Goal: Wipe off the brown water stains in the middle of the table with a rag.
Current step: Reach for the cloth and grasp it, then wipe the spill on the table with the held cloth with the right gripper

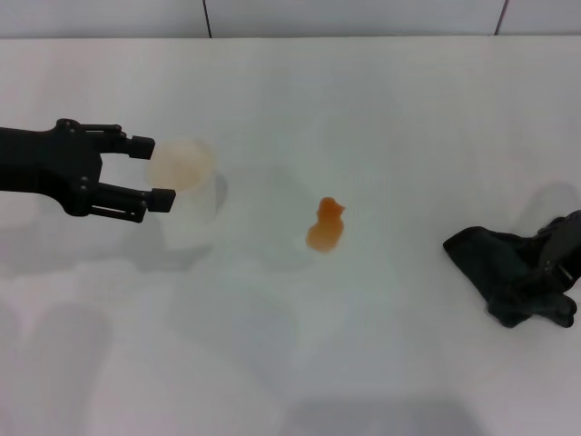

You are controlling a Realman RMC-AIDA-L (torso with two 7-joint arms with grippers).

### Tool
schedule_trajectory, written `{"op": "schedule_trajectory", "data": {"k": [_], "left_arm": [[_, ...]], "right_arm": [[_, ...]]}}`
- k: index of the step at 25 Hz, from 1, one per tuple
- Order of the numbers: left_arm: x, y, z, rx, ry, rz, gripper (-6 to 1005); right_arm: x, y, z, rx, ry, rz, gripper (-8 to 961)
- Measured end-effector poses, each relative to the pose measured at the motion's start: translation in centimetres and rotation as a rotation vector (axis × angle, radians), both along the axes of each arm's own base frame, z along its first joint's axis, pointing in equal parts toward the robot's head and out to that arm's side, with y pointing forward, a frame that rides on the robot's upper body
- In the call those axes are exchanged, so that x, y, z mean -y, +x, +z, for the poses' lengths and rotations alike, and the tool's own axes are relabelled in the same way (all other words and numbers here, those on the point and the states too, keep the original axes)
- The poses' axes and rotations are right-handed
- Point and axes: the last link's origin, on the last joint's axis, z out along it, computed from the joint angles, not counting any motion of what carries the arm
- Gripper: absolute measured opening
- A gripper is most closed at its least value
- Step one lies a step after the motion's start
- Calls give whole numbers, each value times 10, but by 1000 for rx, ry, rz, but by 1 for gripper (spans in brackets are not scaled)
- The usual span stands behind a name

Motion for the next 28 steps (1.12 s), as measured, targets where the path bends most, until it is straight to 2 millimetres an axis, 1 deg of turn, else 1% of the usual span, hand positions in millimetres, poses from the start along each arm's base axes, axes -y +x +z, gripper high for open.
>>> {"op": "schedule_trajectory", "data": {"k": [6, 17, 28], "left_arm": [[0, -1, 0, 1, 0, 3, 887], [-1, 1, 1, 10, 12, -4, 888], [0, -1, 2, 22, 26, 3, 887]], "right_arm": [[0, 0, -4, 14, 6, 15, 682], [0, -2, -4, 7, 3, 24, 311], [2, -9, -7, 7, -19, 54, 124]]}}
